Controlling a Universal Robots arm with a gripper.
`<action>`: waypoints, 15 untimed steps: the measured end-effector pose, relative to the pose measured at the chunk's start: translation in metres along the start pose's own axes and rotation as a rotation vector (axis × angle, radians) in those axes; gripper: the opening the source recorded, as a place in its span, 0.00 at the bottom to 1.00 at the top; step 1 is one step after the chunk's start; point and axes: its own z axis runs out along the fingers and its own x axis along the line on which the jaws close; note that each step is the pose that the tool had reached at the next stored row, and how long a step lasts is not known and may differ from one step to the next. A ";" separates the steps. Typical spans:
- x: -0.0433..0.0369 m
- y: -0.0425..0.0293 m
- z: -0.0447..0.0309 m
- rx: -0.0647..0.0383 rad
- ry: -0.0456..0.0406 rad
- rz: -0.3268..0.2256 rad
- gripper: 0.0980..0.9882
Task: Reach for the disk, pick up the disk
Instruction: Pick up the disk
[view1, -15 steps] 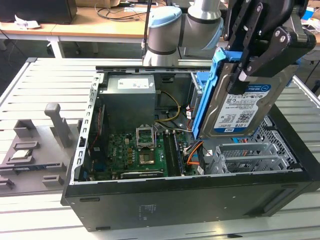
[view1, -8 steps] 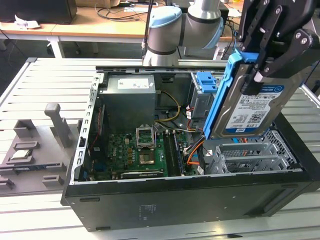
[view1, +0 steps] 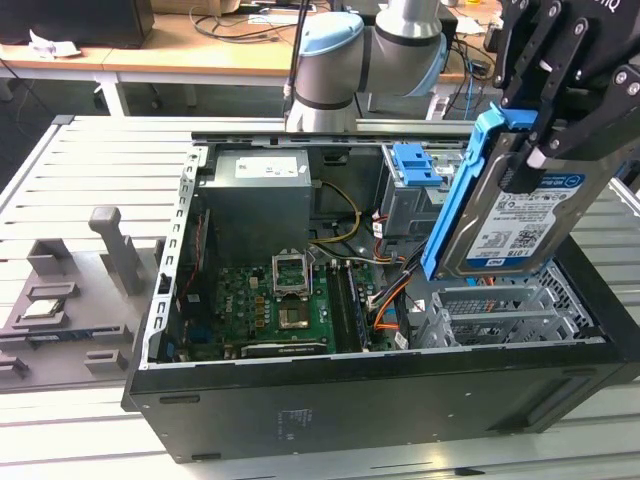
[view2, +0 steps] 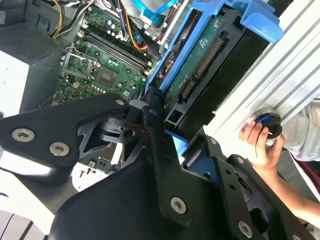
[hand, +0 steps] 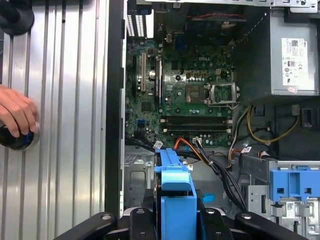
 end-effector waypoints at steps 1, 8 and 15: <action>0.0001 -0.0008 0.0016 0.000 0.0000 0.000 0.30; 0.0084 -0.0093 0.0109 0.000 -0.0003 0.000 0.30; 0.0145 -0.0218 0.0220 -0.001 -0.0002 0.000 0.30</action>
